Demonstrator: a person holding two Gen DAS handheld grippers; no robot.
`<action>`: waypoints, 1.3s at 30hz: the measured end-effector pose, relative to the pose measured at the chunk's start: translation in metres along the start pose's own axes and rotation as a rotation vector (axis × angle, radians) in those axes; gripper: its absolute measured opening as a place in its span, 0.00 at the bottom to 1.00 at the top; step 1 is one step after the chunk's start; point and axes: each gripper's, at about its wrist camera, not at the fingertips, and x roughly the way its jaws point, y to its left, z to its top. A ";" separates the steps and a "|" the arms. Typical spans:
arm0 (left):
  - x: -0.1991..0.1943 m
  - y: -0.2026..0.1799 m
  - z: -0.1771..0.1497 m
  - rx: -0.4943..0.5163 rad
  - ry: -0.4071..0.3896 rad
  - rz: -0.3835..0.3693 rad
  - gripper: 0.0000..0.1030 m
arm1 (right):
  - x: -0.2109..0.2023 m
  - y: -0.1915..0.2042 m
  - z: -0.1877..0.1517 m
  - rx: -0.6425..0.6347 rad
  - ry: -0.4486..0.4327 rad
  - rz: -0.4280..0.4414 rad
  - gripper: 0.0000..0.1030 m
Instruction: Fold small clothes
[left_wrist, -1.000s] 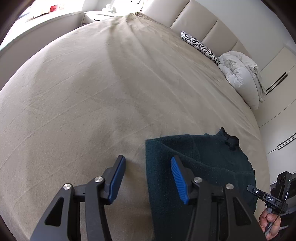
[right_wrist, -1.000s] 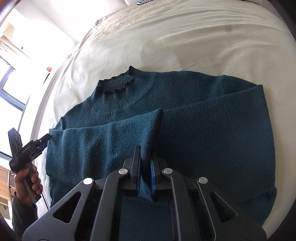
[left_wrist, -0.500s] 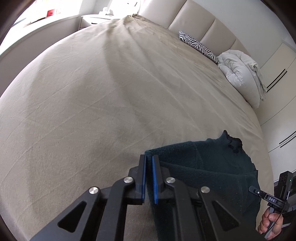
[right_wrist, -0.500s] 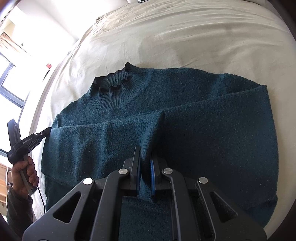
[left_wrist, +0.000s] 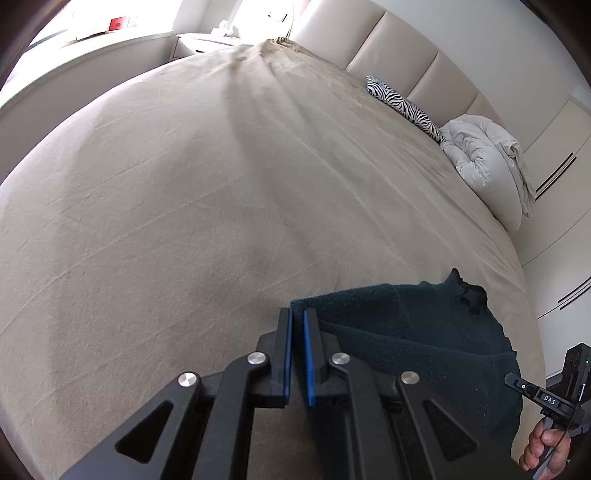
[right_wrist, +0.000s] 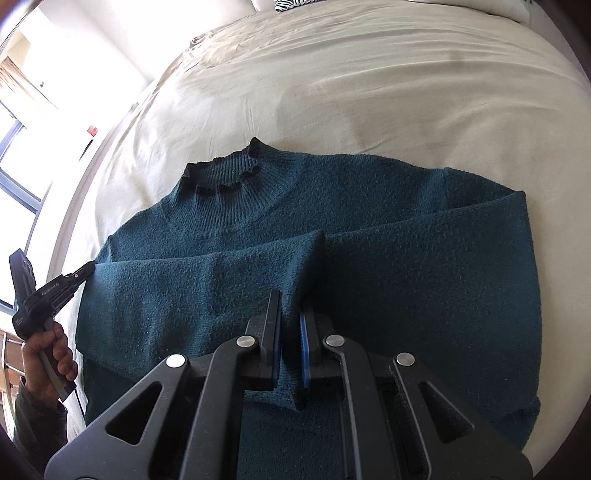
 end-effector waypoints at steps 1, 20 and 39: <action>0.000 0.000 0.000 0.001 0.001 0.001 0.07 | -0.002 0.001 0.001 -0.004 -0.003 0.000 0.07; -0.038 0.013 0.007 -0.063 -0.090 -0.017 0.17 | -0.002 -0.030 -0.007 0.125 0.017 0.022 0.11; -0.029 -0.033 -0.048 0.165 -0.026 -0.020 0.14 | -0.011 -0.010 -0.033 0.087 -0.016 0.058 0.11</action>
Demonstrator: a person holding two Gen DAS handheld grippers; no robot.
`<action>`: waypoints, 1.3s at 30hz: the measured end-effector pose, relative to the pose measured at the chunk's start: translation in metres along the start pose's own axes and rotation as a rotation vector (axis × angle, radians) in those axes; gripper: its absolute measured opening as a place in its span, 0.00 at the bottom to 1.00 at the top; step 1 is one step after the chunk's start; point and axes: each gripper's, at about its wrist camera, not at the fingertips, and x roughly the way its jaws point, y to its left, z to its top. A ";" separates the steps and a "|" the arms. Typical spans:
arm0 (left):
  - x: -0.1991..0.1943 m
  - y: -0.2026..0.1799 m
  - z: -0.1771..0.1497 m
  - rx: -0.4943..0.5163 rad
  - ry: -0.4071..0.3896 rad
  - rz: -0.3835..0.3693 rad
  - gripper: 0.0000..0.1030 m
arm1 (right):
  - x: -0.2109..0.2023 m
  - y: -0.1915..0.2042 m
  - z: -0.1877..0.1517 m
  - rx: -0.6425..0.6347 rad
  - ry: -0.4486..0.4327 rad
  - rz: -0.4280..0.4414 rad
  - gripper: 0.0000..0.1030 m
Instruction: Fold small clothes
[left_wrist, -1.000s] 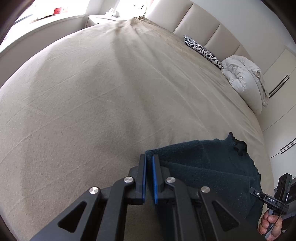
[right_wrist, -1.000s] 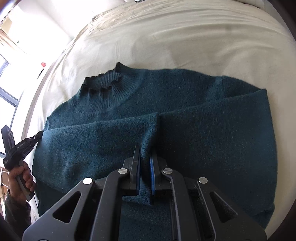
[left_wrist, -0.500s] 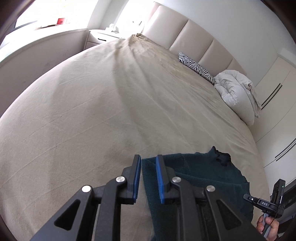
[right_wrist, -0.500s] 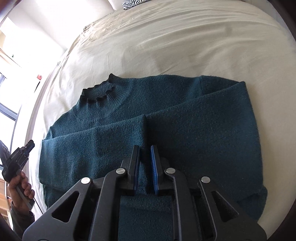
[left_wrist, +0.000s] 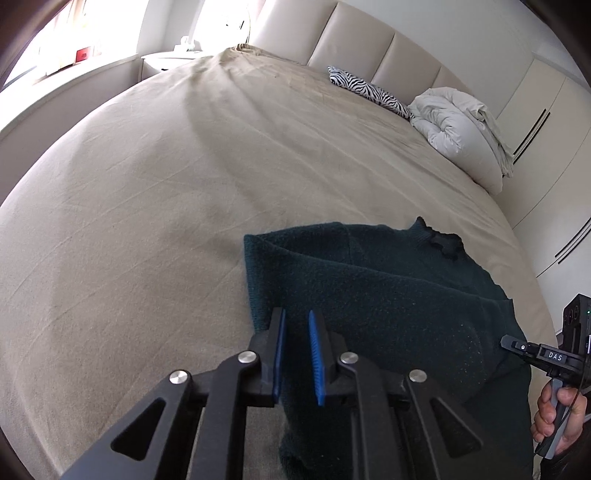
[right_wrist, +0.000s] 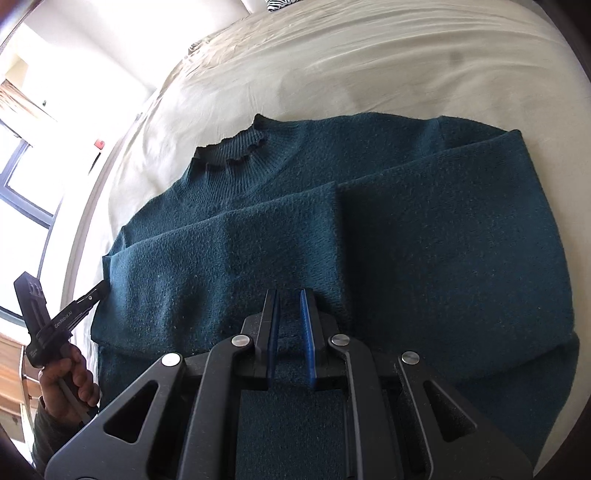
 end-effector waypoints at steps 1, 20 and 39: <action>-0.005 -0.004 -0.002 0.018 -0.015 0.006 0.16 | -0.003 0.000 -0.001 -0.002 -0.012 0.008 0.11; -0.115 -0.002 -0.089 -0.052 -0.010 -0.046 0.61 | -0.118 -0.043 -0.093 0.057 -0.203 0.043 0.61; -0.177 0.002 -0.220 -0.116 0.222 -0.111 0.71 | -0.216 -0.142 -0.238 0.154 -0.122 0.002 0.61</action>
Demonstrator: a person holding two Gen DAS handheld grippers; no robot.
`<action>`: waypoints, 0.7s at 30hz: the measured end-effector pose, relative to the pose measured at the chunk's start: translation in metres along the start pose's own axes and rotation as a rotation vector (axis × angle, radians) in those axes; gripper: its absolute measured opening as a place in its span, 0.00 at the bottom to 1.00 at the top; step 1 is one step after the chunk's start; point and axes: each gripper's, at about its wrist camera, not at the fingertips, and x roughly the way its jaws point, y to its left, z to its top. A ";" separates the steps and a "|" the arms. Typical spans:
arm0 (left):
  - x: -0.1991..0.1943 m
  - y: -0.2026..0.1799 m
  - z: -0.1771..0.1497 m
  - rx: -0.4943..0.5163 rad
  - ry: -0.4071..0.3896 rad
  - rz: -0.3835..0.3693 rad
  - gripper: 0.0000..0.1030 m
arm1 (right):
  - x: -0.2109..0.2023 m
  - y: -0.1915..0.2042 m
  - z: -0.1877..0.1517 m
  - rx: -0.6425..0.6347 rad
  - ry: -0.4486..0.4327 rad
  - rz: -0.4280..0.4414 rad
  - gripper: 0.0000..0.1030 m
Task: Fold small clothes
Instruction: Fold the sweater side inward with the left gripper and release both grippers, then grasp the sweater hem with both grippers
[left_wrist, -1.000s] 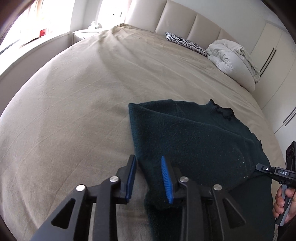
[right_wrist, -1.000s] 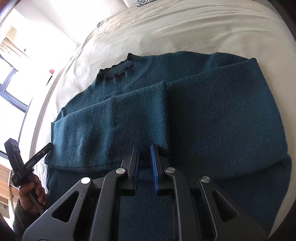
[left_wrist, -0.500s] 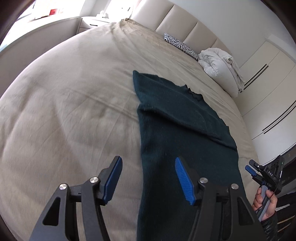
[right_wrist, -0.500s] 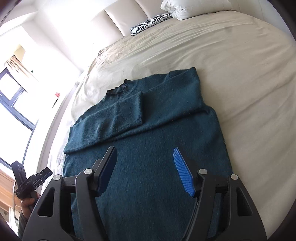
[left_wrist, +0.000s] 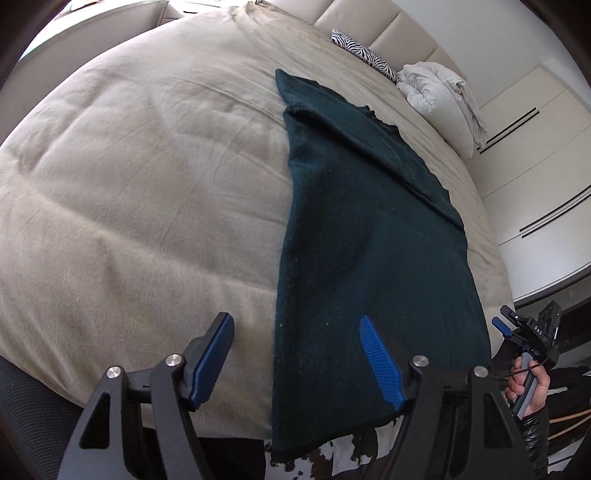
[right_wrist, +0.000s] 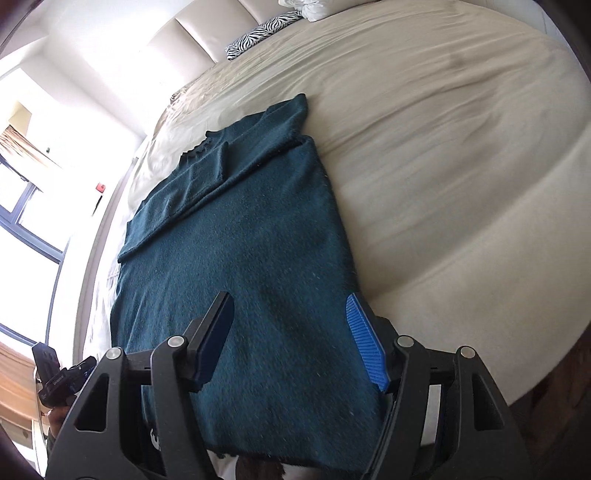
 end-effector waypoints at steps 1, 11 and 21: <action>0.001 0.000 -0.004 0.002 0.015 -0.004 0.72 | -0.004 -0.006 -0.005 0.007 0.012 -0.005 0.61; 0.010 -0.002 -0.042 0.018 0.152 -0.046 0.74 | -0.024 -0.049 -0.040 0.090 0.074 0.026 0.60; 0.016 0.004 -0.050 -0.006 0.173 -0.054 0.72 | -0.032 -0.044 -0.049 0.087 0.129 0.058 0.60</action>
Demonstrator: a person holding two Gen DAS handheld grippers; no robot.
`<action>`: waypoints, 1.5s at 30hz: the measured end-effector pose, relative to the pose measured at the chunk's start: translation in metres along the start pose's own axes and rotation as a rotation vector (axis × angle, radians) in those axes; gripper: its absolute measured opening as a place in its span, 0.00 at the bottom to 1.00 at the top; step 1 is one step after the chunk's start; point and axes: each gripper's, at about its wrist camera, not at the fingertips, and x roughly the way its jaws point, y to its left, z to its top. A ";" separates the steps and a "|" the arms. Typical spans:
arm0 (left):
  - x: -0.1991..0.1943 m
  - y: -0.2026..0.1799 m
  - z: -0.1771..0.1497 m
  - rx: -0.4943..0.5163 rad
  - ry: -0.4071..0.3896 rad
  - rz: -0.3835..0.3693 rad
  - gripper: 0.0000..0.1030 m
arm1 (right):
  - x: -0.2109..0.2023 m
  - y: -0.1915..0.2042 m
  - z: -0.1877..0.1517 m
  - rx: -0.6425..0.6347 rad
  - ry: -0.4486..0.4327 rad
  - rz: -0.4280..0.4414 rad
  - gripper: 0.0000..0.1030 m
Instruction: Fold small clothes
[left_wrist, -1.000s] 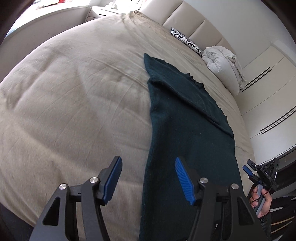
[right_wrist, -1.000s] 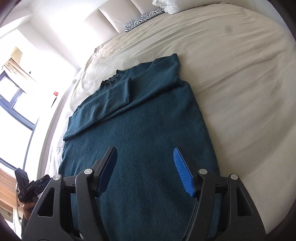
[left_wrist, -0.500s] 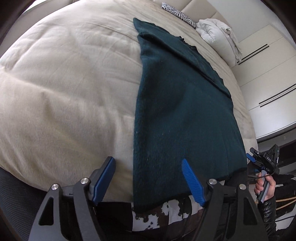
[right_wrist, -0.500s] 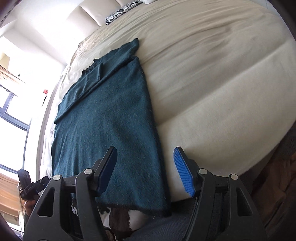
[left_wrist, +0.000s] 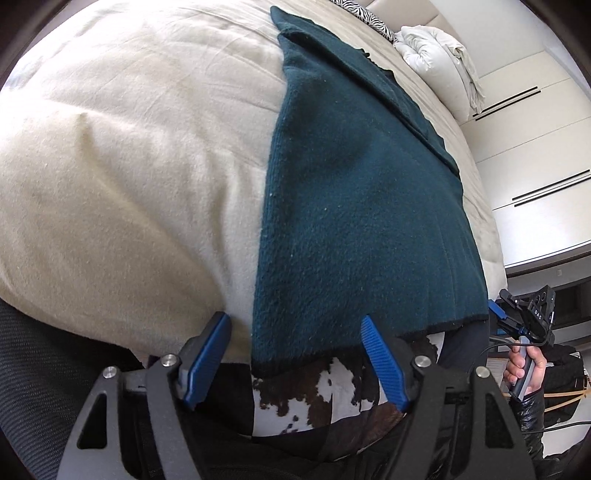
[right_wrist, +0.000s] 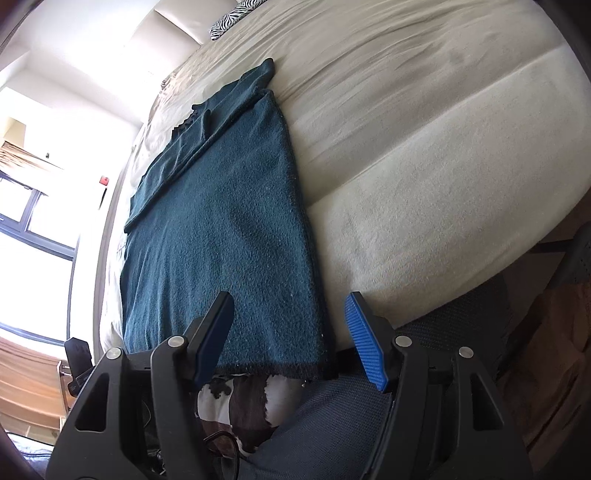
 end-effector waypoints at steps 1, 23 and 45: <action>0.000 0.000 0.000 0.002 0.001 0.002 0.71 | -0.001 -0.001 -0.001 0.004 0.005 -0.005 0.60; 0.001 -0.006 -0.007 0.051 0.027 -0.034 0.06 | 0.018 -0.024 -0.013 0.099 0.141 0.010 0.17; -0.062 -0.001 0.027 -0.099 -0.207 -0.282 0.06 | -0.021 0.019 0.039 0.040 -0.045 0.166 0.07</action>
